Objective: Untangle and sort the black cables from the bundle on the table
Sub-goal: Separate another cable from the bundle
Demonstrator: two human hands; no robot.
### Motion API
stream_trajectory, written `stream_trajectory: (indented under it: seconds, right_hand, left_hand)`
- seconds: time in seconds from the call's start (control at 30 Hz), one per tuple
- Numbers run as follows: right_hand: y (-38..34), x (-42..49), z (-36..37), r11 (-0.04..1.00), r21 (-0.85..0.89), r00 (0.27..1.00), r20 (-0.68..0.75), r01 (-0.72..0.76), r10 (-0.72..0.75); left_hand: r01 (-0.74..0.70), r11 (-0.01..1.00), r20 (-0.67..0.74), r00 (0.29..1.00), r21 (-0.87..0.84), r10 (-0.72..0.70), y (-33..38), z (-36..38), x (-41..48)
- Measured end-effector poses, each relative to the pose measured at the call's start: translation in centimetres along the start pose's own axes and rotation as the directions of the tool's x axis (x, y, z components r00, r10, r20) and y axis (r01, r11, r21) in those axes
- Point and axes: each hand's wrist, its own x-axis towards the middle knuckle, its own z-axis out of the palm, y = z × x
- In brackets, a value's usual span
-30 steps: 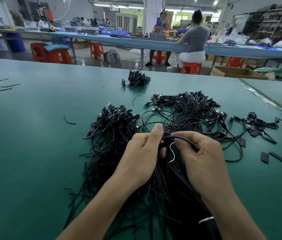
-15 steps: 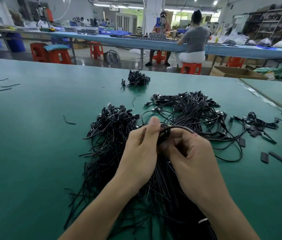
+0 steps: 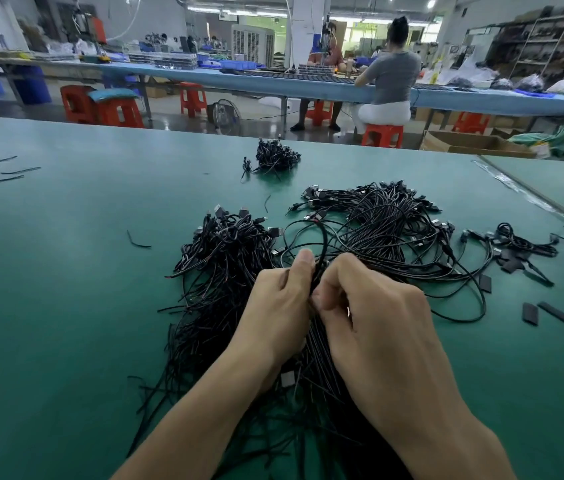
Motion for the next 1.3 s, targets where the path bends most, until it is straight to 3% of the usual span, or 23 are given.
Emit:
stream_trajectory:
  seconds: [0.07, 0.23, 0.33, 0.47, 0.7, 0.97, 1.07, 1.3]
  right_hand:
    - [-0.1, -0.1, -0.1, 0.999, -0.029, 0.999, 0.009, 0.031, -0.031]
    - [0.1, 0.1, -0.1, 0.994, 0.019, 0.994, -0.007, 0.106, -0.106]
    - [0.9, 0.4, -0.3, 0.991, 0.131, 0.999, -0.045, 0.016, -0.010]
    - [2.0, 0.5, -1.0, 0.962, 0.258, 0.996, 0.044, -0.086, 0.078]
    - [3.0, 0.5, -1.6, 0.980, 0.181, 0.987, 0.149, -0.082, 0.056]
    - [3.3, 0.5, -2.3, 0.908, 0.359, 0.954, 0.275, -0.217, 0.119]
    - [3.5, 0.5, -2.6, 0.911, 0.363, 0.947, 0.312, -0.195, 0.079]
    - [3.6, 0.5, -2.6, 0.821, 0.529, 0.958, 0.275, -0.216, 0.076]
  left_hand:
    - [0.029, 0.999, 0.054, 0.998, 0.015, -0.030, 0.0, -0.1, 0.0]
    - [0.252, 0.966, 0.247, 0.941, -0.056, -0.231, 0.3, -0.7, -0.2]
    - [0.302, 0.946, 0.383, 0.893, -0.121, -0.236, 0.4, -0.9, -0.3]
    - [0.331, 0.936, 0.541, 0.812, -0.117, -0.220, 0.8, -1.2, -0.6]
    - [0.242, 0.970, 0.450, 0.864, 0.028, -0.228, 0.2, -0.3, -0.8]
    - [0.220, 0.974, 0.524, 0.823, 0.060, -0.219, 0.2, -0.4, -1.1]
    - [0.213, 0.976, 0.553, 0.808, 0.047, -0.202, 0.4, -0.5, -1.2]
    - [0.226, 0.974, 0.634, 0.754, -0.003, -0.173, 0.6, -1.1, -1.0]
